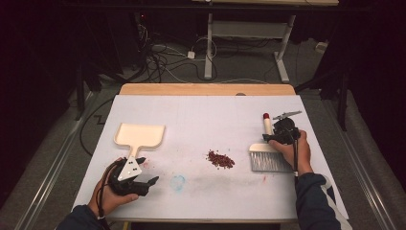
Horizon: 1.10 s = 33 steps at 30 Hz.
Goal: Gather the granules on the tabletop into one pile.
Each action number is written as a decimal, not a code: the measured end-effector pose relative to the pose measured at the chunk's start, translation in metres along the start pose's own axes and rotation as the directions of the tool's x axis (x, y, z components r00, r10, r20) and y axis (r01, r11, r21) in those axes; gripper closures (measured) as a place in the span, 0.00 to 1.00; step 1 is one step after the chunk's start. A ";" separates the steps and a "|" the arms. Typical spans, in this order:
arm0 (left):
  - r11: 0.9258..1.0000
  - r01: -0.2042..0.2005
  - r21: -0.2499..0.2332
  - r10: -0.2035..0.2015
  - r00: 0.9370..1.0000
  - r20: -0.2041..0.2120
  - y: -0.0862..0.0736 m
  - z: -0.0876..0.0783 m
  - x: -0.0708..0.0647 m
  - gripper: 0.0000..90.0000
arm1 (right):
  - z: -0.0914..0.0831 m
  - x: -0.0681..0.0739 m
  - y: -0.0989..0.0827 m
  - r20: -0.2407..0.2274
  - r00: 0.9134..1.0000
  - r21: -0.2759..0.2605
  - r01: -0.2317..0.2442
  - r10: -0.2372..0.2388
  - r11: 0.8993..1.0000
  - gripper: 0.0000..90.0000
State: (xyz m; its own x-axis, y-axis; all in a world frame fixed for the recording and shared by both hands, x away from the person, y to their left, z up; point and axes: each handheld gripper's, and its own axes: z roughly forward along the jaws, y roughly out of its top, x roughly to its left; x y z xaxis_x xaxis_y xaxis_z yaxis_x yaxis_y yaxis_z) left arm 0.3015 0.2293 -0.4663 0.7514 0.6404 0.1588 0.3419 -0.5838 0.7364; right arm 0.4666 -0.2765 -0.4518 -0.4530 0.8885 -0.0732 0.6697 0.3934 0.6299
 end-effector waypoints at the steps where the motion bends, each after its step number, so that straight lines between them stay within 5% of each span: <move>1: 1.000 0.000 0.001 0.000 1.000 0.000 0.000 0.000 0.000 0.23 | -0.003 0.001 0.001 -0.003 1.000 -0.019 0.007 -0.007 1.000 0.48; 7: 1.000 -0.003 -0.004 0.003 1.000 -0.004 0.000 -0.001 -0.001 0.23 | -0.029 0.012 0.007 -0.005 0.999 -0.183 0.044 -0.045 0.982 0.43; 17: 1.000 0.000 -0.005 0.000 1.000 -0.004 0.000 -0.001 -0.002 0.23 | -0.071 0.029 0.008 -0.008 0.997 -0.390 0.073 -0.083 0.918 0.35; 22: 1.000 -0.002 -0.004 0.002 1.000 -0.003 0.001 -0.001 -0.002 0.23 | -0.086 0.035 0.006 0.015 0.995 -0.435 0.093 -0.096 0.896 0.30; 33: 1.000 -0.004 -0.007 0.004 1.000 -0.008 0.000 -0.002 -0.002 0.23 | -0.106 0.053 -0.005 0.034 0.989 -0.482 0.141 -0.143 0.864 0.28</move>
State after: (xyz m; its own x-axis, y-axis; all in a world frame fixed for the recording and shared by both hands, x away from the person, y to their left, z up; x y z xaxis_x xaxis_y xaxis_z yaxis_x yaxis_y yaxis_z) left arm 0.2990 0.2289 -0.4650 0.7483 0.6421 0.1666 0.3349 -0.5825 0.7406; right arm 0.3770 -0.2562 -0.3766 -0.5235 0.8309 -0.1888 0.2309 0.3516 0.9072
